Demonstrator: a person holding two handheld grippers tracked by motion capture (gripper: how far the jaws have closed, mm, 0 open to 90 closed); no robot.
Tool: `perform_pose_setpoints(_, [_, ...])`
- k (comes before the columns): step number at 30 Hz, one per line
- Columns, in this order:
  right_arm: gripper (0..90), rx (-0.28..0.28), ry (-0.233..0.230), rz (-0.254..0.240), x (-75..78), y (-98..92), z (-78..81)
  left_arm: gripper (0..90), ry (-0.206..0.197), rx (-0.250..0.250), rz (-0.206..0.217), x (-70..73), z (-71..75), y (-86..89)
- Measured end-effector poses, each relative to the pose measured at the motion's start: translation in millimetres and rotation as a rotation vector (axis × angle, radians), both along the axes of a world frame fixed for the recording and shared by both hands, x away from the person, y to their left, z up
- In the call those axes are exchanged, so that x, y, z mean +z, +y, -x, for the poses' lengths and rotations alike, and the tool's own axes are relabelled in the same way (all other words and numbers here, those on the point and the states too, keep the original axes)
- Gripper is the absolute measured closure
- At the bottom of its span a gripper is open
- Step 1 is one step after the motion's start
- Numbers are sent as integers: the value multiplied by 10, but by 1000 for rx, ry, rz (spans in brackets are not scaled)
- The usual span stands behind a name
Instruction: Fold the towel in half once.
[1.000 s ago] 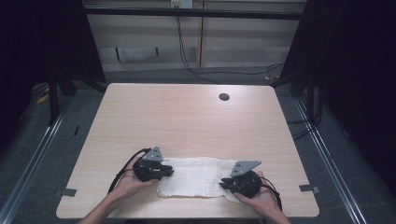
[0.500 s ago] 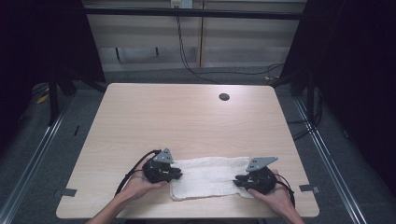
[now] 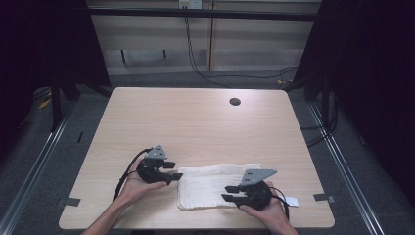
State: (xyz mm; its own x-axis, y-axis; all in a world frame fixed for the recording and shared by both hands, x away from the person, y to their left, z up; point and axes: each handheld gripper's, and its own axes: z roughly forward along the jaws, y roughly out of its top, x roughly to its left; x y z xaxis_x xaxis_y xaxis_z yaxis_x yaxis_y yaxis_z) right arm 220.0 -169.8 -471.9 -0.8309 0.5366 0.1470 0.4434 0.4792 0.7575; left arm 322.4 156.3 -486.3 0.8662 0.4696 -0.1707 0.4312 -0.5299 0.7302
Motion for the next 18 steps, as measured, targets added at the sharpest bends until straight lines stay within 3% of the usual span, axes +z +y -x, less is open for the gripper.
perform_pose_setpoints(9, [701,179,21,-1,-21,750,-101,372,19,26,-14,-33,-54,23])
perform_pose_setpoints(13, [688,203,53,5,-88,902,-96,376,13,35,-17,-26,-77,65])
perform_pose_setpoints(18, [654,234,33,25,-150,1133,-114,359,9,50,-14,-28,-91,106])
